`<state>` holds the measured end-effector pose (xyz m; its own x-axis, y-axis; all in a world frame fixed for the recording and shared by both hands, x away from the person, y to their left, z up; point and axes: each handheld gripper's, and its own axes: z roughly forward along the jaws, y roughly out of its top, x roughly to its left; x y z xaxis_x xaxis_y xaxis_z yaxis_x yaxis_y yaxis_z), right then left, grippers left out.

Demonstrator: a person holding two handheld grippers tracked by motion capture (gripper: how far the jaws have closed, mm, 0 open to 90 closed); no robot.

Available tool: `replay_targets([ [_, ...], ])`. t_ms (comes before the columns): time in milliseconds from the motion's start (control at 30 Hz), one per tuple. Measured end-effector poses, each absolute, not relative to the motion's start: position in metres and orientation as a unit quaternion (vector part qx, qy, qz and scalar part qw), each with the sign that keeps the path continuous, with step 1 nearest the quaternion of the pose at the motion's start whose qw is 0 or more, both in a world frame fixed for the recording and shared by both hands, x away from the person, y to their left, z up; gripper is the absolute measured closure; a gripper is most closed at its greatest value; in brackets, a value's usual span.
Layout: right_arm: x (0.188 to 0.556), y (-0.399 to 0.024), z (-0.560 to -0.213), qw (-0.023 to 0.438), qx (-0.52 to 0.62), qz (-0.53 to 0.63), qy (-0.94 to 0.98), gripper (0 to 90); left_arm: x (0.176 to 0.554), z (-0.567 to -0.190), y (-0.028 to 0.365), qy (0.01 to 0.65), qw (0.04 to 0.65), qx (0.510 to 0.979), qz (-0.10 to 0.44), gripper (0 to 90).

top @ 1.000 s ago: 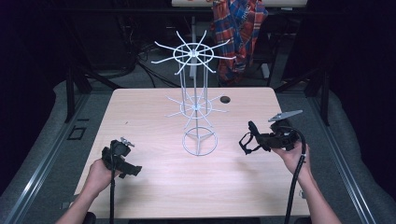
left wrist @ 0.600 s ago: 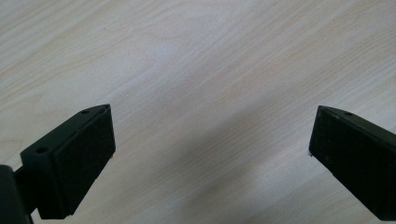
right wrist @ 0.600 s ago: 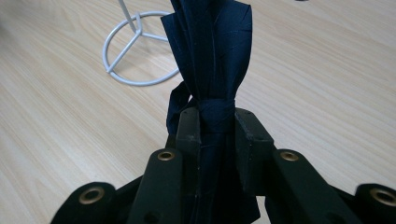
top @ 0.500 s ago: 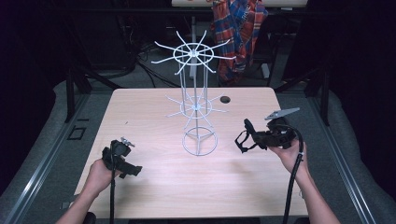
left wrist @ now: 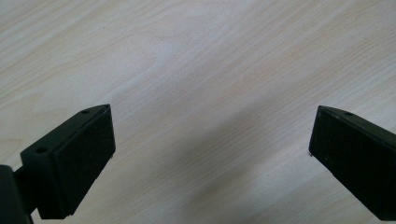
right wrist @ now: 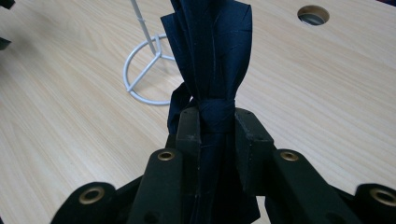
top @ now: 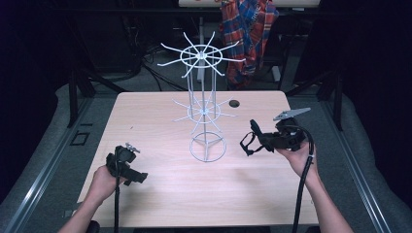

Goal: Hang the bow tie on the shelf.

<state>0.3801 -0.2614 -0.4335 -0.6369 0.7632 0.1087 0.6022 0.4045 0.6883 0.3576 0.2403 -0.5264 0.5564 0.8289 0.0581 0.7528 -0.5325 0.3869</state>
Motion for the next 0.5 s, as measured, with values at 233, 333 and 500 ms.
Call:
replay_targets([
  [233,0.382,-0.258,-0.431,0.111,0.407,0.361,0.832,73.1,0.357,-0.526,0.24,0.456,0.163,0.867,0.119,0.4],
  [333,0.382,-0.258,-0.427,0.113,0.405,0.362,0.832,73.2,0.357,-0.526,0.24,0.456,0.163,0.867,0.119,0.4],
  [500,0.383,-0.258,-0.422,0.117,0.404,0.37,0.828,73.1,0.358,-0.526,0.239,0.455,0.163,0.868,0.117,0.4],
])
